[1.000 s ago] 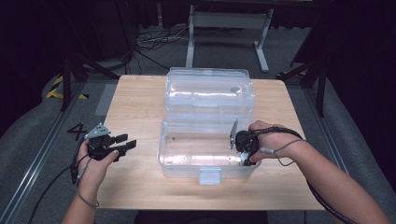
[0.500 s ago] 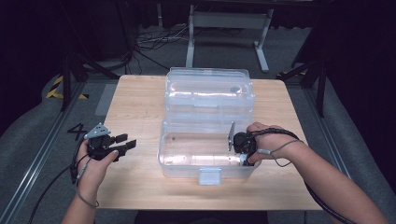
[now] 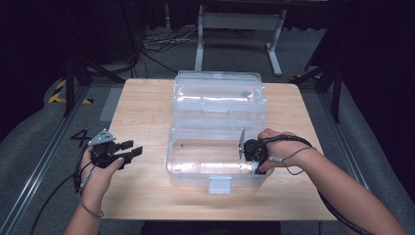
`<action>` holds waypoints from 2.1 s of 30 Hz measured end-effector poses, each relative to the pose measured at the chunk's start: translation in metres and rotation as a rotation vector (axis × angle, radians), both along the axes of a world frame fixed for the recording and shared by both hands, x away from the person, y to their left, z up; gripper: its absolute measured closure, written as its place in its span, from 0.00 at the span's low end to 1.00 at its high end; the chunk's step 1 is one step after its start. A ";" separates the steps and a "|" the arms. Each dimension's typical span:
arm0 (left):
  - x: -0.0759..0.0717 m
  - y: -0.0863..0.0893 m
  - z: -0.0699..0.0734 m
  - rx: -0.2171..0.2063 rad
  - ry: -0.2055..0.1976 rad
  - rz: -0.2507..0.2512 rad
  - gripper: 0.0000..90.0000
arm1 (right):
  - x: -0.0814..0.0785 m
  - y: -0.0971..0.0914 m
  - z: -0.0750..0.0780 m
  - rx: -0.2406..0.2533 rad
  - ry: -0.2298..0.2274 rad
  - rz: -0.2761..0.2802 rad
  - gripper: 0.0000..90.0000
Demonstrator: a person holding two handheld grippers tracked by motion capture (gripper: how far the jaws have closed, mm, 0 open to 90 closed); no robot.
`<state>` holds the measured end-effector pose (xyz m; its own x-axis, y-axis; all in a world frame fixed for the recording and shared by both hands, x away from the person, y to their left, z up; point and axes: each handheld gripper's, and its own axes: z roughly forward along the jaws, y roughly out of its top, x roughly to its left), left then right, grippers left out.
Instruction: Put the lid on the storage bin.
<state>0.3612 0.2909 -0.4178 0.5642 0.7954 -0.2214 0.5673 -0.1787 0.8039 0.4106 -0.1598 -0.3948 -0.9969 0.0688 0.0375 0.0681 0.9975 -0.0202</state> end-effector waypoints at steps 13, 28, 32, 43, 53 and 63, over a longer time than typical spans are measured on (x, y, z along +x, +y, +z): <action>0.000 0.000 0.000 -0.001 0.001 0.000 0.54 | 0.000 0.002 -0.003 -0.015 -0.063 0.004 0.56; 0.001 0.001 0.000 -0.005 -0.002 0.000 0.54 | 0.000 0.004 -0.009 -0.065 -0.056 0.017 0.56; 0.001 0.001 0.000 -0.006 -0.001 0.003 0.54 | 0.000 0.004 -0.010 -0.062 -0.046 0.020 0.56; 0.002 0.001 0.000 -0.007 0.001 0.001 0.54 | -0.001 0.001 -0.007 -0.034 -0.076 0.029 0.53; 0.008 -0.008 0.003 -0.008 -0.010 -0.025 0.54 | -0.004 -0.008 0.006 0.041 -0.084 -0.003 0.46; 0.013 -0.023 0.011 -0.012 -0.029 -0.077 0.54 | -0.013 -0.019 0.040 0.174 -0.141 -0.038 0.47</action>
<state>0.3738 0.2674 -0.4071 0.6302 0.7464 -0.2138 0.5290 -0.2112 0.8219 0.3975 -0.1788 -0.3549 -0.9899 0.1115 -0.0876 0.0959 0.9816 0.1648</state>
